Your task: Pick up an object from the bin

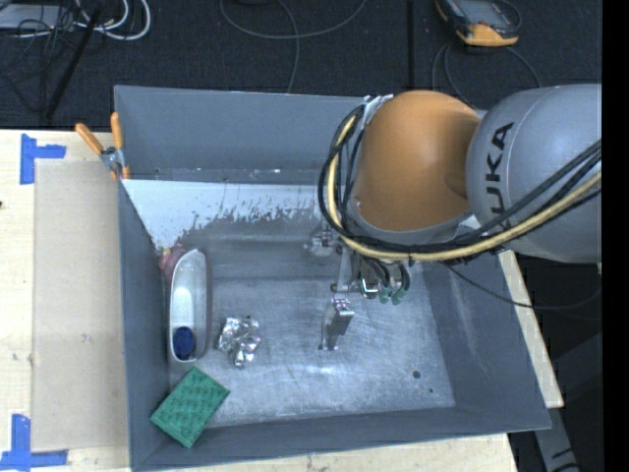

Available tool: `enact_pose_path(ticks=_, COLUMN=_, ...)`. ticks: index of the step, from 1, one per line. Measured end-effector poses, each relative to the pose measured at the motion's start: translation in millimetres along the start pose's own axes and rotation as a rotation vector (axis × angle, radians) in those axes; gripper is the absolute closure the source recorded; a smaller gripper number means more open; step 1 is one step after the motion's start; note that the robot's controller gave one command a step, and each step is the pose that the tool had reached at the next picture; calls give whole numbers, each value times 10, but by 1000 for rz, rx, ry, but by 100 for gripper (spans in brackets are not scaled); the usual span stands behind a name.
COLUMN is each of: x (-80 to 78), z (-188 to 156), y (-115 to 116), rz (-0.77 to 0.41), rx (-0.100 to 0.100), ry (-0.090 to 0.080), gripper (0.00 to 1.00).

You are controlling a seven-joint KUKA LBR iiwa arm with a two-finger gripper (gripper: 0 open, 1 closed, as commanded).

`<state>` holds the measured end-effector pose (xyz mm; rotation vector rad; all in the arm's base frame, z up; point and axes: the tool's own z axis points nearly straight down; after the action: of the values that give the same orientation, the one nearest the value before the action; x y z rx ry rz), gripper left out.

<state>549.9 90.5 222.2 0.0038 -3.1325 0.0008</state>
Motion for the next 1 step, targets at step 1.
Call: enact_pose_path(ticks=1, x=54, z=1159, y=295, rz=-28, rx=0, ry=-6, gripper=0)
